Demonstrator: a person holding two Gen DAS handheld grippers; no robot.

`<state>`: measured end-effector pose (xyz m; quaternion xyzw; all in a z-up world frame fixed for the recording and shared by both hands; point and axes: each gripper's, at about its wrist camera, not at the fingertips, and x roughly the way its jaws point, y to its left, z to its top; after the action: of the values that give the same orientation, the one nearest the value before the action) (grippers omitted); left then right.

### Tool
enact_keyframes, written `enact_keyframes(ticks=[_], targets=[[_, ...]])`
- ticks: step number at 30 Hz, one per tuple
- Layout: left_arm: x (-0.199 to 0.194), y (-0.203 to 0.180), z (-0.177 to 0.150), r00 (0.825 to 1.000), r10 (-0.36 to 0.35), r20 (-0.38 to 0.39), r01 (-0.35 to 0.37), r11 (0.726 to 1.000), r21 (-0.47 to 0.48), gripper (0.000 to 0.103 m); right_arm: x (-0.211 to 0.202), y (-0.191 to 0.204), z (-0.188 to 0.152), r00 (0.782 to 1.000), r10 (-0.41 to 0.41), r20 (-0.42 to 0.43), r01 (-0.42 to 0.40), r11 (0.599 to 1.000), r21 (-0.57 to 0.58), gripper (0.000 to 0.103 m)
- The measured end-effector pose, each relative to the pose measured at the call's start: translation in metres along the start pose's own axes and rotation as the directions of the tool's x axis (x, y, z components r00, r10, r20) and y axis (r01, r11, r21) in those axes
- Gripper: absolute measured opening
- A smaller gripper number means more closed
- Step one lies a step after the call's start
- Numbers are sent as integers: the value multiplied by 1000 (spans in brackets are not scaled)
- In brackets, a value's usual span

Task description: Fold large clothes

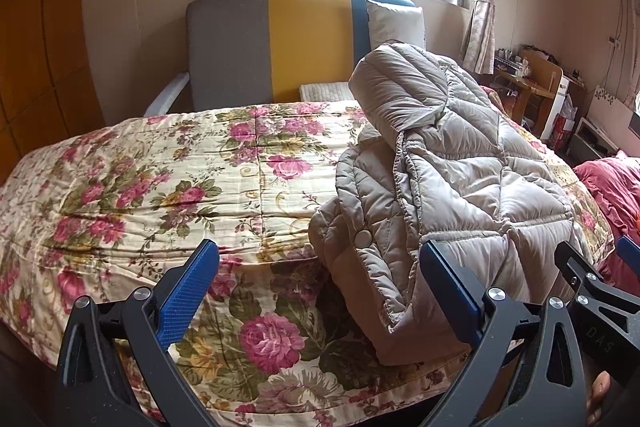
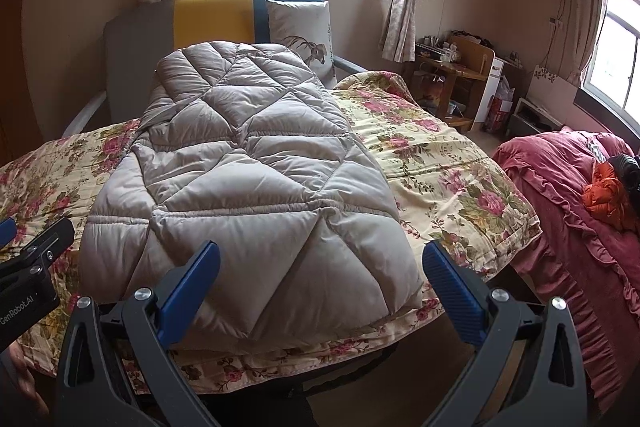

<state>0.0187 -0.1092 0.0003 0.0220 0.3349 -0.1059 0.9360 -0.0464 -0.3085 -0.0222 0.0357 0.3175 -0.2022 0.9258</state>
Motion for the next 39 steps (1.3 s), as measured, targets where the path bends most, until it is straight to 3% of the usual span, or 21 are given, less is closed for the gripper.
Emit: enact_keyframes(ticks=[39], targets=[[-12,5,-1,1000,-12,7,12,1000,0,99,-9,8,-1,998,54,12,-54,999,-11,101]])
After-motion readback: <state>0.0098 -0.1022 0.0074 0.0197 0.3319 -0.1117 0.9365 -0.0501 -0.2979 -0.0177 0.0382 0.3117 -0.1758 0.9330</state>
